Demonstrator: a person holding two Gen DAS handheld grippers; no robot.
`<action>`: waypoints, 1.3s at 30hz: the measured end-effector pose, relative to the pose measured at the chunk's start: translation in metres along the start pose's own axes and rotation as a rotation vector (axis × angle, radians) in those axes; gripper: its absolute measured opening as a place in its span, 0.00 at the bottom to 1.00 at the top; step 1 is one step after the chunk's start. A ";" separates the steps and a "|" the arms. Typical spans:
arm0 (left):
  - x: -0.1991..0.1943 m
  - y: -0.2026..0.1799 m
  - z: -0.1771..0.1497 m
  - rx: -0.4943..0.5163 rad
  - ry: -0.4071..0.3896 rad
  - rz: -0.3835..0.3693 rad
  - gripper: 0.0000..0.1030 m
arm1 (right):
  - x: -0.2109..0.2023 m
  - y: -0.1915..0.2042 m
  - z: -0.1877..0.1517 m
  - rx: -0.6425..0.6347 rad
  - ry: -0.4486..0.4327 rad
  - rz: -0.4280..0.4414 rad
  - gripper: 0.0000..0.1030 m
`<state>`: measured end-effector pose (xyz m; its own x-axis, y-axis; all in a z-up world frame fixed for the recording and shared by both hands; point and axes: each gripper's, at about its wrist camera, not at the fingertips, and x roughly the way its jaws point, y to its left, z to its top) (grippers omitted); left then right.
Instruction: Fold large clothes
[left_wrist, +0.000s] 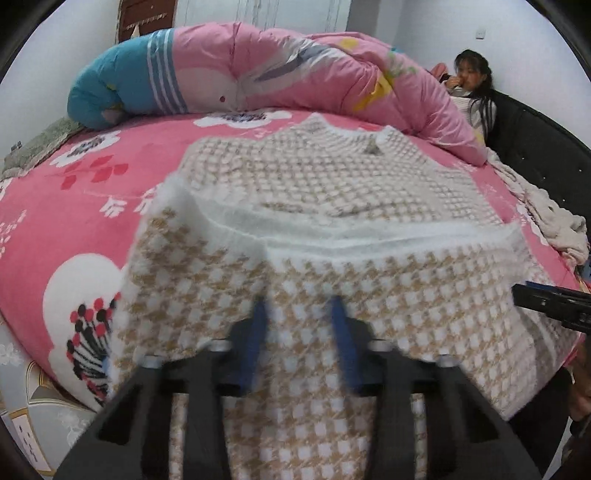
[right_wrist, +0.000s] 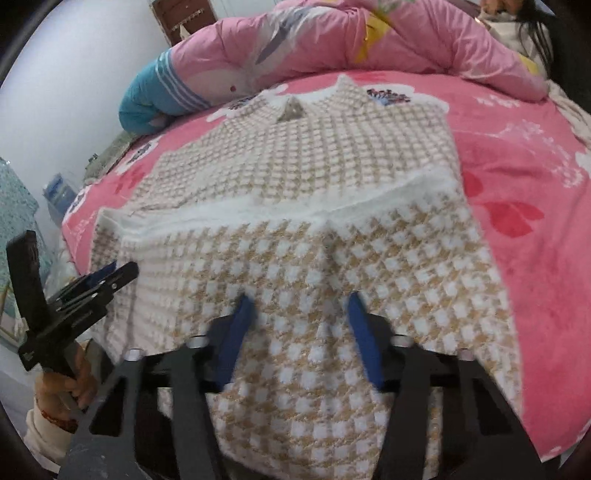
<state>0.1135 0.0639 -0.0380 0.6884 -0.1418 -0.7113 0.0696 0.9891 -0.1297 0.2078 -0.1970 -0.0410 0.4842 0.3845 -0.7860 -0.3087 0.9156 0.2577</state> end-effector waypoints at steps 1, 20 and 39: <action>0.000 -0.001 0.000 0.012 -0.007 0.007 0.09 | 0.000 0.001 0.000 0.000 -0.001 -0.009 0.09; 0.021 0.006 0.011 0.050 -0.011 0.017 0.14 | 0.018 0.005 -0.001 -0.031 -0.026 -0.080 0.06; 0.019 0.040 0.019 -0.056 -0.018 0.036 0.74 | 0.008 -0.030 0.008 -0.023 -0.017 -0.215 0.65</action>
<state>0.1432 0.1019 -0.0434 0.7028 -0.1047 -0.7036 0.0042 0.9897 -0.1431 0.2276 -0.2202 -0.0499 0.5545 0.1830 -0.8118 -0.2154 0.9738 0.0724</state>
